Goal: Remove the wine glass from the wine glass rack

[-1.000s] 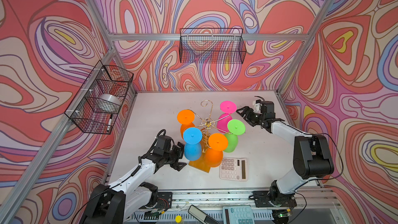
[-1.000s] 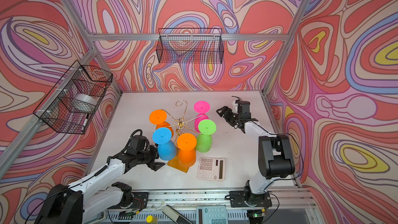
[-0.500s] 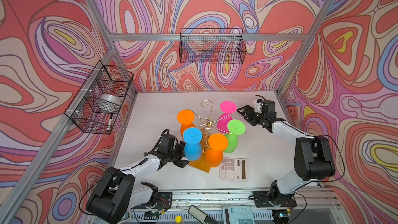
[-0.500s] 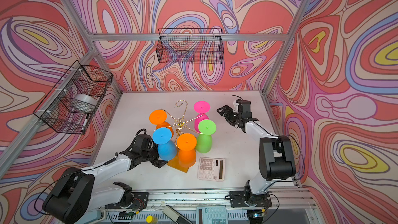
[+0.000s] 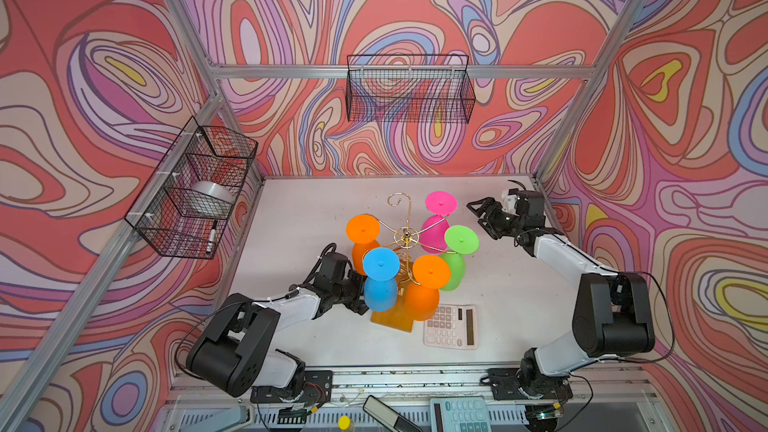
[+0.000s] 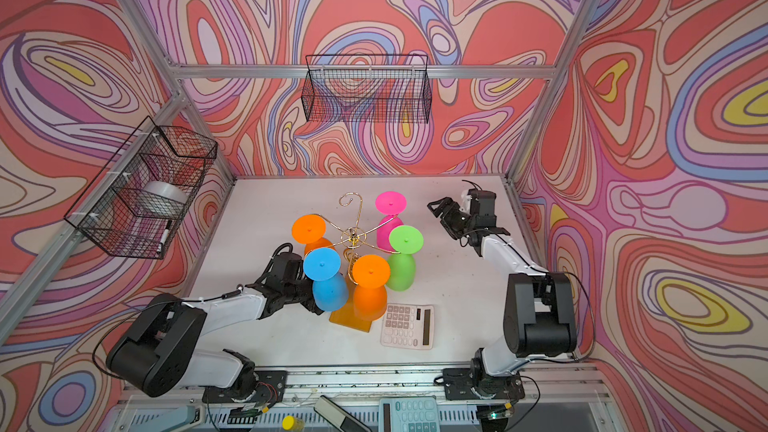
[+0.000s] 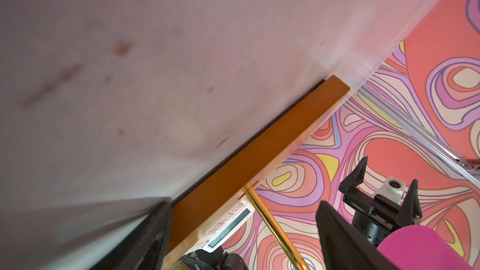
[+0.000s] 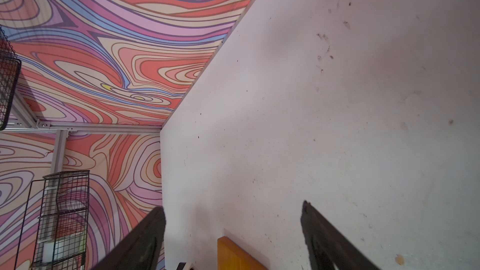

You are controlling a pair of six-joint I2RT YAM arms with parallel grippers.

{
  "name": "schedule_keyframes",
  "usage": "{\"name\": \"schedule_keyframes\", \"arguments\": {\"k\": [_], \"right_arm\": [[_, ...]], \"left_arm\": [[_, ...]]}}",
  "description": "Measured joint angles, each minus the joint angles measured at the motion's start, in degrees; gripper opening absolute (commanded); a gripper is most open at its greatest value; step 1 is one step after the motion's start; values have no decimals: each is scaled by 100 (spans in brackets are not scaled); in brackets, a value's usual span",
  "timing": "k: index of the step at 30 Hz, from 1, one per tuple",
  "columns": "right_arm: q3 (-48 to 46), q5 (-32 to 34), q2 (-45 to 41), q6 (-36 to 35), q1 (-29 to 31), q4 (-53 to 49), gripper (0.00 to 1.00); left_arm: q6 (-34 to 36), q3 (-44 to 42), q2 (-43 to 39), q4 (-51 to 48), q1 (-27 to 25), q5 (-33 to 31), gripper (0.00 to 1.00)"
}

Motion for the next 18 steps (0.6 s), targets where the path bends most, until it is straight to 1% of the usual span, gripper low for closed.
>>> {"name": "schedule_keyframes", "arguments": {"k": [8,18], "right_arm": [[2,-83,-76,271,-195,133,85],[199,-92,-323,516,-260,310,85]], "left_arm": [[-151,59,337,503,-166,63,85],[-153,59,393,643,-181,46,84]]}}
